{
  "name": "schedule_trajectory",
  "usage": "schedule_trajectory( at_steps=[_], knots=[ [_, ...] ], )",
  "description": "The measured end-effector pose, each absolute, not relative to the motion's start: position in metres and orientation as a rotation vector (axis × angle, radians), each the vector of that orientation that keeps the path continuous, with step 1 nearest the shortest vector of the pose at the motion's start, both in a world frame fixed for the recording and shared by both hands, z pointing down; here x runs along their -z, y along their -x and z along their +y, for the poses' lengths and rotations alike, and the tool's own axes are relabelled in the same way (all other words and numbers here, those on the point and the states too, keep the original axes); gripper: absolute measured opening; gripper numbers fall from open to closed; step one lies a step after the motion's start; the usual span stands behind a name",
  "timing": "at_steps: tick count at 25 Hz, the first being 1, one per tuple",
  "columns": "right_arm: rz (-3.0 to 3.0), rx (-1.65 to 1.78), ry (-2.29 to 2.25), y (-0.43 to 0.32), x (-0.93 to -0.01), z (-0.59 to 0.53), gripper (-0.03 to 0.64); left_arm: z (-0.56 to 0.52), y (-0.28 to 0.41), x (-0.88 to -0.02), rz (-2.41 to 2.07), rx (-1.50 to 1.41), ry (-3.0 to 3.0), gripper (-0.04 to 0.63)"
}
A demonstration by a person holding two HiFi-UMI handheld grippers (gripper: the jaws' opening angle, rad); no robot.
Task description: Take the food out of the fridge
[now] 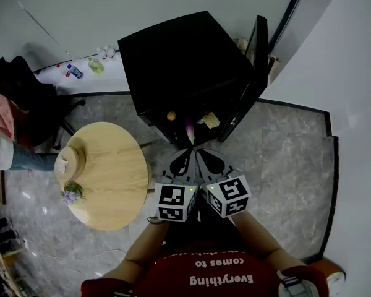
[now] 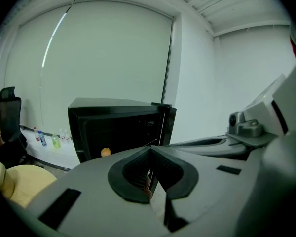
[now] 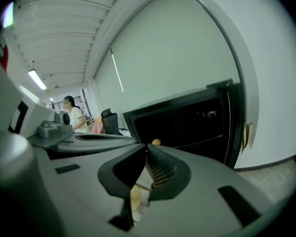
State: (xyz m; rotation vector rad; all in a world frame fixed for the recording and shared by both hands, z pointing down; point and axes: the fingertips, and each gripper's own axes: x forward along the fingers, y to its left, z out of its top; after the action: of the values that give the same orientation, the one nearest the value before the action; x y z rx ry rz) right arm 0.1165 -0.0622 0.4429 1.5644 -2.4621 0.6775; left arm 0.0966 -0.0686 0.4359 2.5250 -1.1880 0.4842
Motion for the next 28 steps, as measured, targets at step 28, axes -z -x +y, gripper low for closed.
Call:
schedule_trajectory(
  at_steps=[28],
  knots=[
    [-2.141,-1.665,-1.914,-0.236,-0.753,-0.185,0.189,-0.082,-0.145,-0.613,-0.935,-0.652,-2.4,0.002]
  ],
)
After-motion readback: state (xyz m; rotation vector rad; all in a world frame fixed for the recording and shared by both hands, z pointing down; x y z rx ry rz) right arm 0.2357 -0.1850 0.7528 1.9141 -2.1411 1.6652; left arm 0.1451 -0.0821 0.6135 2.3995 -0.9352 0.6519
